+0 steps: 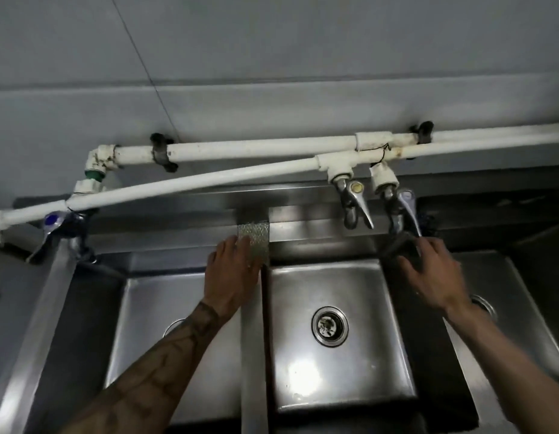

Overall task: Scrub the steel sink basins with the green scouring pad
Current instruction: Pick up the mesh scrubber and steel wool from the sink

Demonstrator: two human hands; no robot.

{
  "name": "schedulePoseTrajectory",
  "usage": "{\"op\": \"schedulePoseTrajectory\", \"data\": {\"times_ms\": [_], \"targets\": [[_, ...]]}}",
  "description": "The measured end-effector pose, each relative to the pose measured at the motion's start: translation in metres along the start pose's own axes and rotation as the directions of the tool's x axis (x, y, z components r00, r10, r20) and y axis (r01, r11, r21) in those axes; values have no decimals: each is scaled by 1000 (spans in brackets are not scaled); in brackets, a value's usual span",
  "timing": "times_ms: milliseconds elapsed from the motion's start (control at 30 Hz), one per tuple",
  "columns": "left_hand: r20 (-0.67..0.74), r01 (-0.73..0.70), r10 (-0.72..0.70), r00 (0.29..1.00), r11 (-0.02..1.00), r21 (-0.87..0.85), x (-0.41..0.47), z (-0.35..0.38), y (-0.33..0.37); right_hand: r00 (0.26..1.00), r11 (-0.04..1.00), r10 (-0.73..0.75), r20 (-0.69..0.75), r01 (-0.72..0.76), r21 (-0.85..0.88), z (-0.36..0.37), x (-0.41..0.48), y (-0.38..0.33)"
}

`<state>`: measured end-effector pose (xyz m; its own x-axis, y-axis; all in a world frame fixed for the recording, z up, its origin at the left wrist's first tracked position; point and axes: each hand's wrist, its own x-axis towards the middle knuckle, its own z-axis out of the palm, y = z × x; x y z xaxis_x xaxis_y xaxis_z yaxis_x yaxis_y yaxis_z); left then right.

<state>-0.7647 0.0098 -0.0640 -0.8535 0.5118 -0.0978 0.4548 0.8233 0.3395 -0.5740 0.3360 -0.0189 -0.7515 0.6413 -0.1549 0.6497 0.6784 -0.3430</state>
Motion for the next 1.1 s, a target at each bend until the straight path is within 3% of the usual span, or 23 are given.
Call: {"op": "schedulePoseTrajectory", "data": {"times_ms": [267, 567, 733, 900, 1000, 1100], "targets": [[8, 74, -75, 997, 996, 54, 53, 57, 6, 997, 998, 56, 43, -55, -35, 25, 92, 48], [-76, 218, -215, 974, 975, 35, 73, 79, 8, 993, 993, 107, -43, -109, -51, 59, 143, 81], [-75, 255, -265, 961, 959, -124, 73, 77, 9, 992, 992, 116, -42, -117, -39, 65, 142, 89], [-79, 276, -332, 940, 877, -394, 76, 77, 13, 999, 1000, 20, -49, -20, -2, 72, 128, 71], [-114, 260, -344, 932, 854, -450, 76, 75, 17, 988, 997, -28, -154, 39, 70, 76, 119, 53], [-104, 273, -375, 921, 814, -512, 77, 67, 26, 993, 991, 11, -116, 4, 130, 71, 95, 28]]}}
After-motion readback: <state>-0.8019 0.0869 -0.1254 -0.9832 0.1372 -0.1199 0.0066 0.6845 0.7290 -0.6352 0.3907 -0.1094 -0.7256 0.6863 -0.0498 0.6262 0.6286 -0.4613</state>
